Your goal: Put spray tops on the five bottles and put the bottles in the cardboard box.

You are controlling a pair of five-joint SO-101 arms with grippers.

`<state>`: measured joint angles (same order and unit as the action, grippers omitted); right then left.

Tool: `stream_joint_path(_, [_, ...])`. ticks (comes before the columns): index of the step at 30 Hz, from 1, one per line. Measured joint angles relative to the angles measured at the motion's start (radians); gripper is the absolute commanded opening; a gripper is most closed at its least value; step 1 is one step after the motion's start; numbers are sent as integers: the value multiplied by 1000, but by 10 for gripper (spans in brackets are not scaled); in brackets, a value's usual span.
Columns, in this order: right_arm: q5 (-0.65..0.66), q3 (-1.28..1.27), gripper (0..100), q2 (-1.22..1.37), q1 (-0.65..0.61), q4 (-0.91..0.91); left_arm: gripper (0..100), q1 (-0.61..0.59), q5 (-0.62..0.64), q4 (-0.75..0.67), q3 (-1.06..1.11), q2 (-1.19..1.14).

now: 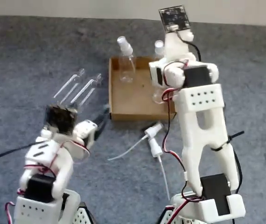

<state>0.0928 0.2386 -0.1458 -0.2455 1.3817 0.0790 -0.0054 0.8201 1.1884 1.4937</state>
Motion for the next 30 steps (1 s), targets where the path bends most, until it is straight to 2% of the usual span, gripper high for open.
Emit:
stream_joint_path(3, [3,84,169,0,57,150,230,-94,-15,94,-146,-175])
stream_joint_path(8, [81,71,101,0,152,247,231,-193,-160,267,-465,-605])
stream_joint_path(11, [126,-20,99,0,207,249,233,-224,-215,364,-697,-893])
stream_joint_path(15, [178,-173,99,-41,215,233,234,-227,-265,456,-1016,-1261])
stream_joint_path(21, [192,-482,99,-316,216,129,232,-227,-295,537,-1416,-1699])
stream_joint_path(26, [216,-724,99,-434,215,77,232,-227,-324,575,-1597,-1946])
stream_joint_path(30, [236,-769,99,-437,215,72,231,-224,-324,578,-1640,-2047])
